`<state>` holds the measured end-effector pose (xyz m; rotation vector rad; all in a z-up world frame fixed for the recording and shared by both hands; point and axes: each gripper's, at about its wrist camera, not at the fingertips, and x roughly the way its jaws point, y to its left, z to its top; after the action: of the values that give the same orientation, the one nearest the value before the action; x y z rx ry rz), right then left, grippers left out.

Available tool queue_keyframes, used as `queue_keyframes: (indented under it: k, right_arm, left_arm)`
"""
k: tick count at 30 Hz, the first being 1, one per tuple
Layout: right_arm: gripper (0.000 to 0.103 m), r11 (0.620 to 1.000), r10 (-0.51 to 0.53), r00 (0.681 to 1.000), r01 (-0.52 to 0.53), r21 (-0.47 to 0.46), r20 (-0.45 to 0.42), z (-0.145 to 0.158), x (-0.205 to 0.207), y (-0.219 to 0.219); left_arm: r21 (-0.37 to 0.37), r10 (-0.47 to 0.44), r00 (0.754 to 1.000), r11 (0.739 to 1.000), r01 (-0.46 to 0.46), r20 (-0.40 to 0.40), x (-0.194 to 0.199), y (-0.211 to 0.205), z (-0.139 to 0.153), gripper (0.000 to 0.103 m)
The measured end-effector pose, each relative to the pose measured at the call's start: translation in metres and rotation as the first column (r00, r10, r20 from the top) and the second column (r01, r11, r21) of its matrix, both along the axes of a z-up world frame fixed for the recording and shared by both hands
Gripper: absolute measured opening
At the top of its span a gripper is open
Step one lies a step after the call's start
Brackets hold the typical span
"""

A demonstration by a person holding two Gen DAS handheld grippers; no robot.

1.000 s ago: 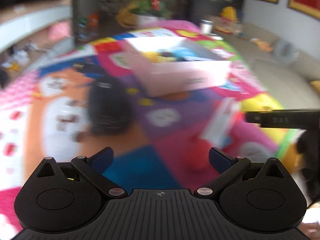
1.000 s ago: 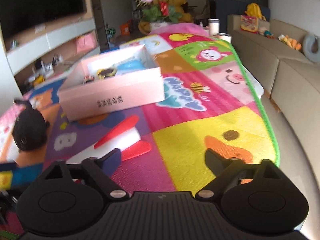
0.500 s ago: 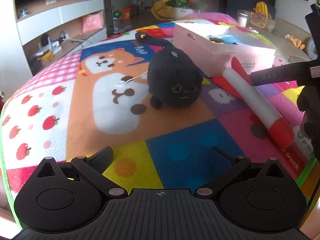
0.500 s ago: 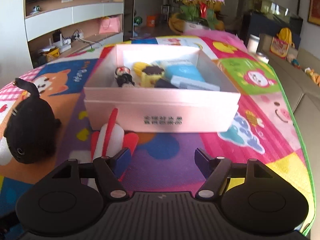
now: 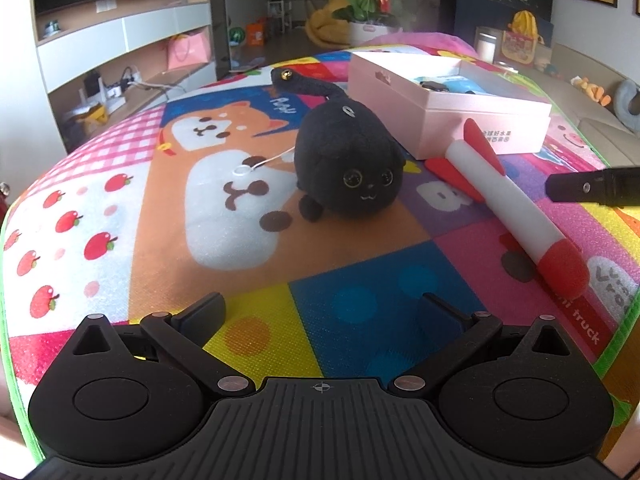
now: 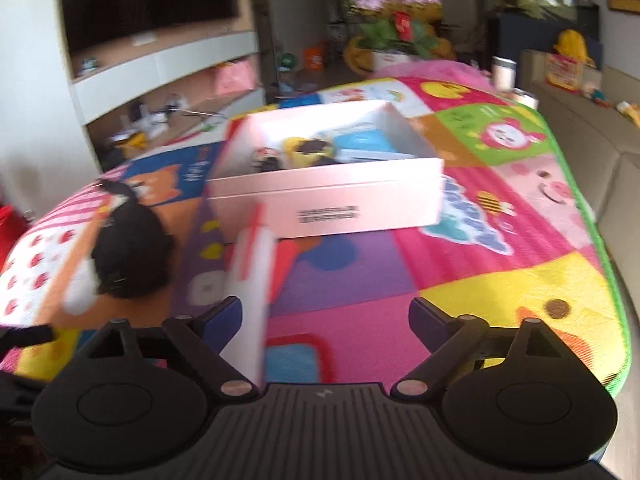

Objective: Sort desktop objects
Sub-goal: 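Grasp the red-and-white marker toy with the right tool, then grasp the black plush cat with the left tool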

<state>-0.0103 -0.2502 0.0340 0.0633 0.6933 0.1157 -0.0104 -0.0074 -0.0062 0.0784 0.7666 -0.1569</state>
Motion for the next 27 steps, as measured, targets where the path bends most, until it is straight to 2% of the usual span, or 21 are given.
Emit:
queue_keyframes:
  k: [3, 6, 8, 12, 15, 18, 20, 23, 25, 26, 27]
  right_arm:
    - [0.094, 0.998, 0.047, 0.999, -0.047, -0.041, 0.017, -0.004, -0.001, 0.019]
    - [0.094, 0.996, 0.069, 0.998, -0.070, -0.063, -0.008, -0.015, 0.006, 0.031]
    - [0.094, 0.995, 0.043, 0.999, -0.045, -0.092, -0.020, -0.023, 0.012, 0.033]
    - [0.094, 0.981, -0.072, 0.997, 0.070, -0.179, -0.001, -0.034, 0.013, 0.019]
    - [0.094, 0.989, -0.111, 0.994, 0.109, -0.101, -0.017, -0.036, 0.008, -0.007]
    - [0.099, 0.992, -0.118, 0.993, 0.118, -0.041, -0.008, -0.038, 0.003, -0.021]
    - [0.103, 0.992, -0.118, 0.993, 0.118, -0.042, -0.008, -0.040, 0.002, -0.020]
    - [0.103, 0.991, -0.115, 0.993, 0.113, -0.076, -0.014, -0.041, 0.003, -0.014]
    - [0.103, 0.991, -0.114, 0.993, 0.113, -0.078, -0.014, -0.041, 0.002, -0.013]
    - [0.103, 0.991, -0.114, 0.993, 0.113, -0.076, -0.013, -0.041, 0.002, -0.013]
    - [0.103, 0.991, -0.114, 0.993, 0.113, -0.074, -0.012, -0.041, 0.002, -0.013]
  left_arm:
    - [-0.006, 0.003, 1.000, 1.000, -0.003, 0.002, 0.000, 0.001, 0.000, 0.103]
    - [-0.012, 0.005, 1.000, 1.000, -0.005, 0.002, 0.000, 0.002, -0.001, 0.103]
    - [-0.018, 0.003, 1.000, 1.000, -0.003, 0.003, -0.001, 0.003, -0.001, 0.103]
    - [-0.019, -0.015, 1.000, 1.000, 0.015, 0.007, -0.002, 0.005, -0.001, 0.103]
    - [-0.022, -0.005, 1.000, 1.000, 0.005, 0.004, 0.001, 0.002, 0.001, 0.103]
    - [-0.105, -0.022, 1.000, 0.994, 0.024, 0.019, 0.012, -0.001, 0.010, 0.103]
    - [-0.082, -0.010, 0.997, 0.996, 0.017, 0.077, 0.020, -0.010, 0.019, 0.103]
    - [0.010, -0.007, 0.984, 1.000, 0.005, 0.177, 0.038, -0.028, 0.022, 0.103]
    - [0.031, 0.003, 0.984, 0.999, -0.009, 0.181, 0.052, -0.035, 0.019, 0.103]
    - [0.031, 0.004, 0.985, 0.999, -0.010, 0.172, 0.059, -0.038, 0.017, 0.099]
    - [0.035, 0.000, 0.987, 0.999, -0.006, 0.159, 0.064, -0.041, 0.014, 0.086]
